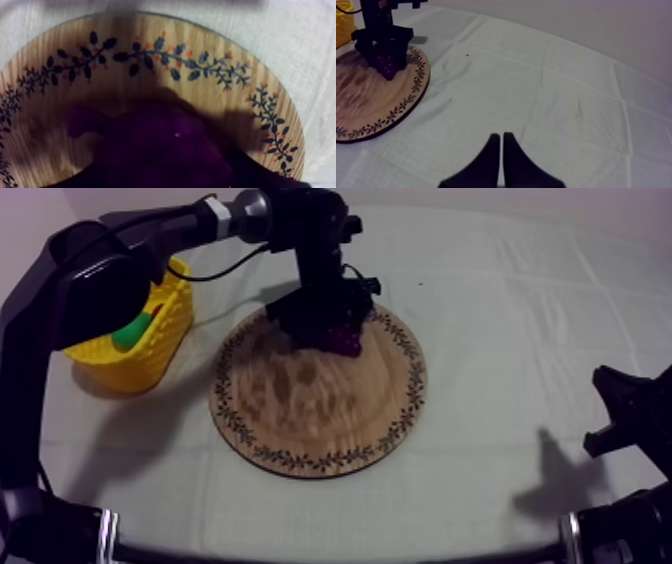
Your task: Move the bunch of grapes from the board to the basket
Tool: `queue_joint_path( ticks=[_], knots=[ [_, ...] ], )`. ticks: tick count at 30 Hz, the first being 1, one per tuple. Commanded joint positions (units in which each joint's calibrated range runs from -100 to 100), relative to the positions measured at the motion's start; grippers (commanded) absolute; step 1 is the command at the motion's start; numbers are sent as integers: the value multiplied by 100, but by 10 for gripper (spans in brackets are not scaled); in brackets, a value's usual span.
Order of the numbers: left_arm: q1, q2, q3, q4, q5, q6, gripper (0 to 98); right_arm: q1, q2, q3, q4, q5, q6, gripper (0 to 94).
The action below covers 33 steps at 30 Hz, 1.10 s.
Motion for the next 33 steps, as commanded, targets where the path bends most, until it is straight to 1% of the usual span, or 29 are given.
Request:
queue_joint_path(
  ticks=[1,5,9,16,21,26,33],
  knots=[
    [6,-9,-8,-21,5,12,703,-2,-1,-3,1,4,6,4],
    [21,-50,9,-107,-12,29,612,-2,-1,-3,1,4,6,4],
    [30,-163,120,-187,-74,13,545,-2,-1,-3,1,4,6,4],
    [39,-843,685,-250,-131,-167,491,-2,-1,-3,1,4,6,4],
    [21,-1762,1525,-328,-137,-384,467,-2,-1,-3,1,4,6,4],
    [-83,-2985,2773,-376,-138,-654,454,-2,-1,-3,1,4,6,4],
    [-420,-4945,4324,-493,-138,-1192,459,-2,-1,-3,1,4,6,4]
  ],
)
